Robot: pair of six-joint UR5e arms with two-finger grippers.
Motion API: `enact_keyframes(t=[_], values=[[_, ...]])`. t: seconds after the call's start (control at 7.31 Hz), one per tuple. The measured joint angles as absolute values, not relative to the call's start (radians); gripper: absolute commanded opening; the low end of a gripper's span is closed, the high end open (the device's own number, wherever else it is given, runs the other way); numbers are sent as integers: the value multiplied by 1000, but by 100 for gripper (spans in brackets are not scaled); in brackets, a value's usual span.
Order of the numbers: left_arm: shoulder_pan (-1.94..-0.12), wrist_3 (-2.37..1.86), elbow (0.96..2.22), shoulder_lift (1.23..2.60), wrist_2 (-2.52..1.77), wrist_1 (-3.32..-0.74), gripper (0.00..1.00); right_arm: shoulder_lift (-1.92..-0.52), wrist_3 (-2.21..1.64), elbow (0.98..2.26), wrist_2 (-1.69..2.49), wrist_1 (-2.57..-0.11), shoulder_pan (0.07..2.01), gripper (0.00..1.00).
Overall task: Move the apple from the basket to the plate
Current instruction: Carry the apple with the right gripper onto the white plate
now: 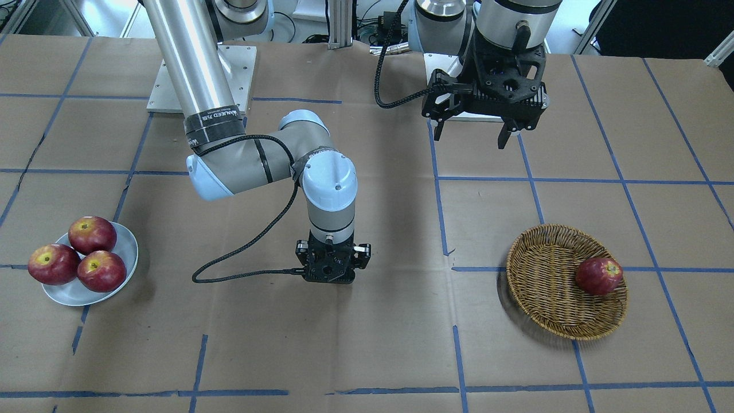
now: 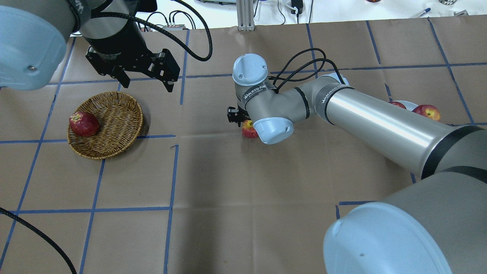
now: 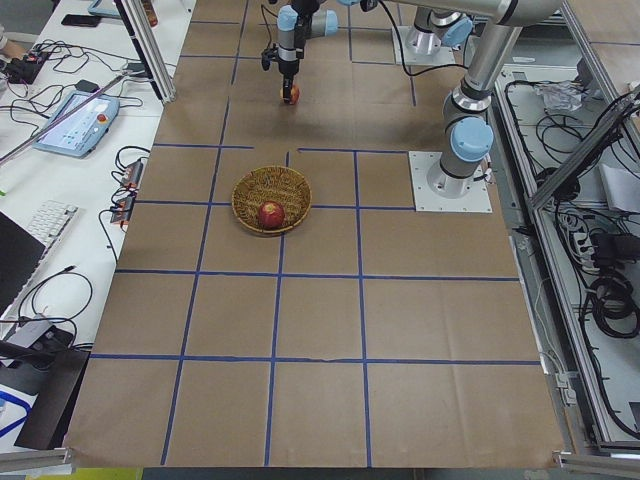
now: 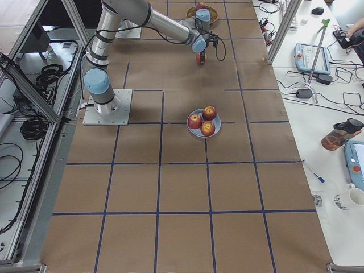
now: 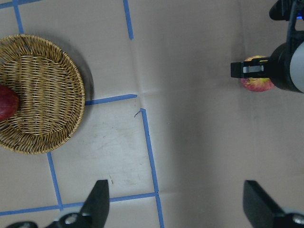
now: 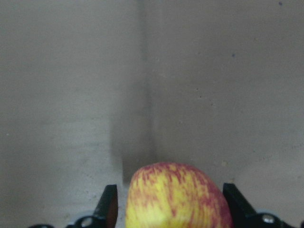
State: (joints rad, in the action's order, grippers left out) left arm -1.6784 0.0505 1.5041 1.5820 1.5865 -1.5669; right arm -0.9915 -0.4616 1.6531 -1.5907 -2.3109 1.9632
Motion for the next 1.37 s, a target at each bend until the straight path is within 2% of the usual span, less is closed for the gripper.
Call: enact_keyframes(t=[0.27, 0.55, 0.96, 1.37], values=[[-1677, 84, 1520, 1574, 1587, -1566, 100, -1006, -459, 1648, -1591, -2300, 1956, 46], [-1675, 121, 1525, 1571, 1588, -1565, 100, -1085, -425, 1631, -1591, -2219, 1903, 46], [-1675, 130, 1520, 1564, 1587, -1565, 100, -1259, -143, 1632, -1590, -2004, 1671, 46], [-1675, 181, 1517, 1575, 1591, -1564, 100, -1331, 176, 1677, -1598, -1938, 1413, 47]])
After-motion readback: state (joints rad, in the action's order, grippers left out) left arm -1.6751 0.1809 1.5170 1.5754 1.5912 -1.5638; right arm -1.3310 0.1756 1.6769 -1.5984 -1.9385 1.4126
